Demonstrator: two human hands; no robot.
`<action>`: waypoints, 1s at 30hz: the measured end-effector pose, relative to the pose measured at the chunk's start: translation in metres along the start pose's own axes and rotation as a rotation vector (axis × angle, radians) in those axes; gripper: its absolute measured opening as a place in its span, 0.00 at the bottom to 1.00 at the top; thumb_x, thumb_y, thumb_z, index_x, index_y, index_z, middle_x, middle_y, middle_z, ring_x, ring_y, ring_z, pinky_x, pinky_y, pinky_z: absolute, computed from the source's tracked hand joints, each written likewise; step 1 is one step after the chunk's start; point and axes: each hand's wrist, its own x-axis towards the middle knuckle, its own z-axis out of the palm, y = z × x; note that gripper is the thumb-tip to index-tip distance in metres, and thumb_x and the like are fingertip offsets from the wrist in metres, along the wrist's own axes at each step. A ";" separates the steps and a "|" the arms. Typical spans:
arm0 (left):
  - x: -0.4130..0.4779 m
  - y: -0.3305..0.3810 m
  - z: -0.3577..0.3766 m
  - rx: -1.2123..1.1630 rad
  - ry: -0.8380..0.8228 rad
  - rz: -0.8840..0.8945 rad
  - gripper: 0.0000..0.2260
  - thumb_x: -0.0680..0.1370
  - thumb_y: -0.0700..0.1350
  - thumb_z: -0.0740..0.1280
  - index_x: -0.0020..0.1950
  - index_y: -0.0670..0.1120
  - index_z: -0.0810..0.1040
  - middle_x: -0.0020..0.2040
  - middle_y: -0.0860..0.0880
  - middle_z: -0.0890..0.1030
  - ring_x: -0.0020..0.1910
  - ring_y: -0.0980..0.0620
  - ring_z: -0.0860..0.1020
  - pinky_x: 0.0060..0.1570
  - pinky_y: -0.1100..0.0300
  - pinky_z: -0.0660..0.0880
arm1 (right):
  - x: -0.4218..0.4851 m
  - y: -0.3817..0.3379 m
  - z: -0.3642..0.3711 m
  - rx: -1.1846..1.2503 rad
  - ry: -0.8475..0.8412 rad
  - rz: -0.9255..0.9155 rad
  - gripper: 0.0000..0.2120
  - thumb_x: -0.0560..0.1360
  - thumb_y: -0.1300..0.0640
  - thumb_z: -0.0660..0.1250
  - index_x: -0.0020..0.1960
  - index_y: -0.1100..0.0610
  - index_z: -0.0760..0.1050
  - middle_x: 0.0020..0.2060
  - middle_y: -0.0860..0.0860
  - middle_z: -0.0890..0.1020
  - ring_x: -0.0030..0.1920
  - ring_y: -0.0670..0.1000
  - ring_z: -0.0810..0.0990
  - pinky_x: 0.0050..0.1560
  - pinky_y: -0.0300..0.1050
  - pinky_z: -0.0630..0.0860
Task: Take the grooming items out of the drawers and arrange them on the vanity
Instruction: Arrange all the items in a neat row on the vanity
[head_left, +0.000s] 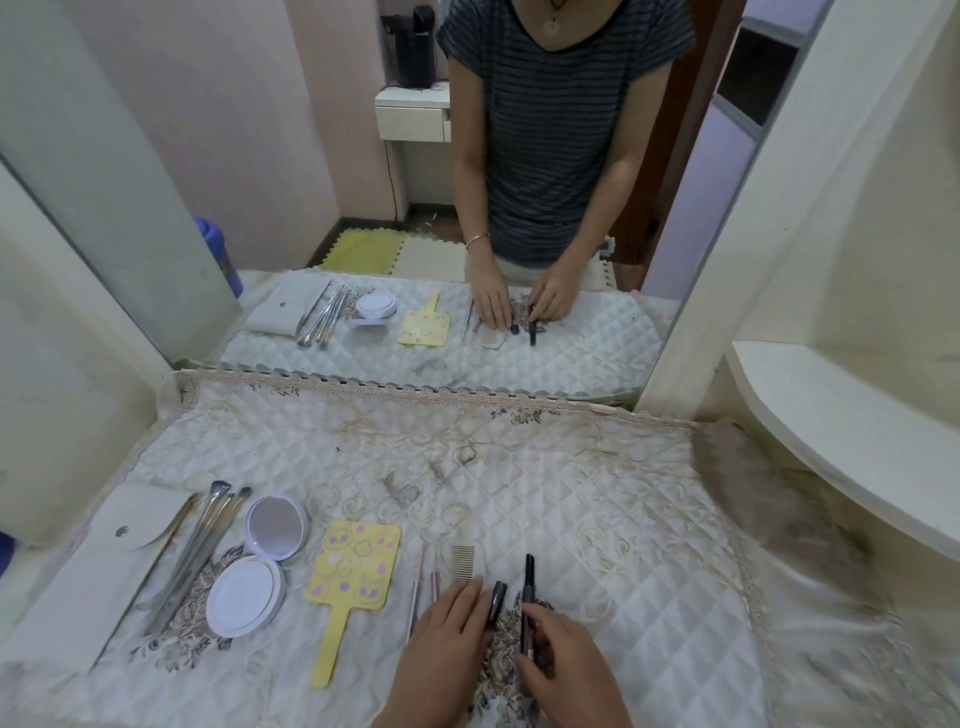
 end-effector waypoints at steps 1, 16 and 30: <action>0.002 0.002 0.000 0.010 0.008 -0.013 0.21 0.81 0.53 0.40 0.58 0.49 0.70 0.52 0.53 0.84 0.56 0.56 0.69 0.52 0.63 0.74 | 0.000 0.002 0.001 -0.053 0.015 -0.020 0.25 0.71 0.48 0.65 0.66 0.43 0.64 0.51 0.40 0.72 0.58 0.45 0.73 0.56 0.32 0.68; -0.035 -0.027 -0.025 0.039 -0.018 -0.087 0.22 0.80 0.55 0.40 0.61 0.52 0.69 0.57 0.46 0.82 0.51 0.51 0.82 0.43 0.63 0.80 | -0.009 0.031 0.002 -0.386 0.094 -0.127 0.34 0.73 0.31 0.39 0.54 0.47 0.78 0.51 0.48 0.84 0.51 0.51 0.83 0.52 0.40 0.75; -0.043 -0.041 -0.035 0.068 0.126 -0.120 0.20 0.80 0.53 0.43 0.60 0.49 0.71 0.69 0.49 0.67 0.59 0.48 0.78 0.63 0.63 0.67 | -0.008 0.021 0.007 -0.347 0.143 -0.185 0.27 0.60 0.36 0.56 0.57 0.43 0.67 0.52 0.38 0.81 0.60 0.44 0.67 0.66 0.36 0.52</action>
